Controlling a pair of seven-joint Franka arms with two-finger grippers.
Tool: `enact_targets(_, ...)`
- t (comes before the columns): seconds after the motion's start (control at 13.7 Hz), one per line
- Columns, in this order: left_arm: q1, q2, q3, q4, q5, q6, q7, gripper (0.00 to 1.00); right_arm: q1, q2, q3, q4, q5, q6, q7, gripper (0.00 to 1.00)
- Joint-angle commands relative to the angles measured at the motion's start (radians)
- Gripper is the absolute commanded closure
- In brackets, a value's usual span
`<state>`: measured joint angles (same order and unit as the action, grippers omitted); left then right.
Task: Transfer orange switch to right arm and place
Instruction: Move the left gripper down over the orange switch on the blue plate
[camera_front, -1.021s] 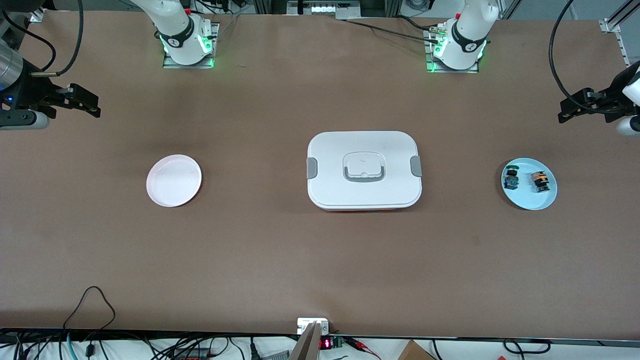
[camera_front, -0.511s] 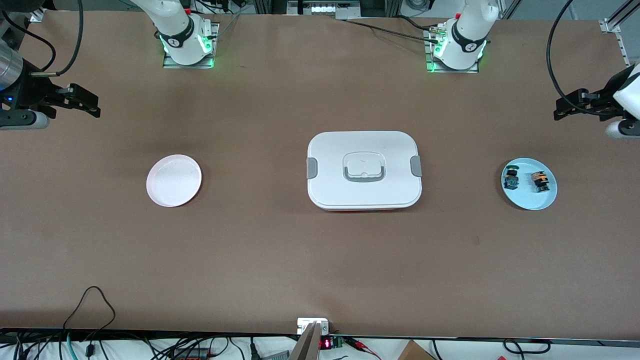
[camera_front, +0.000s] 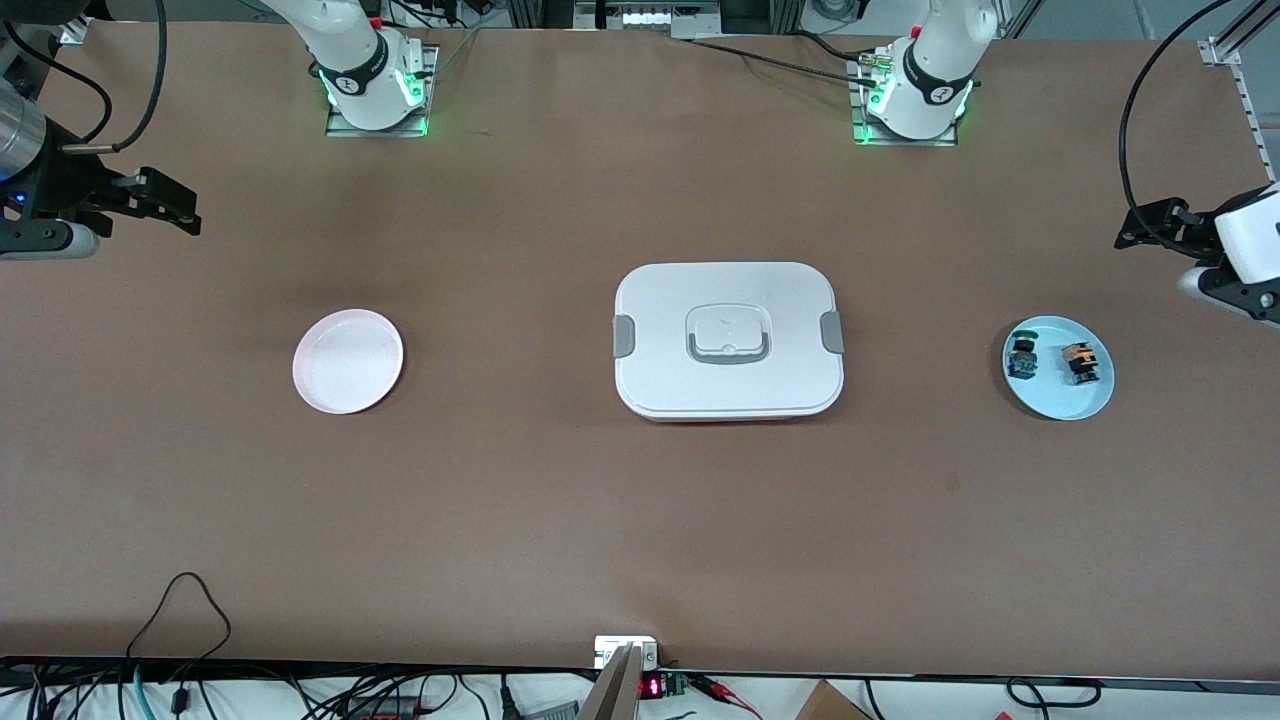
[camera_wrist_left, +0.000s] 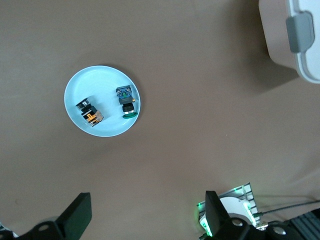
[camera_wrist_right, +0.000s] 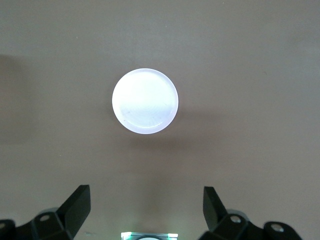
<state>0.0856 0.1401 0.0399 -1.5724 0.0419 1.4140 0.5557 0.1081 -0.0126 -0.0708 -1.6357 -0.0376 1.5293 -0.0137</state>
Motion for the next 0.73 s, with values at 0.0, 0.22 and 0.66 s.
enact_targets(0.0, 0.022, -0.011, -0.005, -0.046, 0.023, 0.015, 0.139, 0.00, 0.001, -0.018, 0.002, -0.010, 0.005, -0.006, -0.011, 0.00)
enact_targets(0.22, 0.034, -0.010, -0.003, -0.127, 0.062, 0.089, 0.337, 0.00, -0.002, -0.018, -0.001, -0.010, 0.007, -0.011, -0.009, 0.00)
enact_targets(0.66, 0.126, 0.050, -0.003, -0.356, 0.122, 0.477, 0.741, 0.00, -0.002, -0.020, -0.006, -0.010, 0.007, -0.009, -0.009, 0.00)
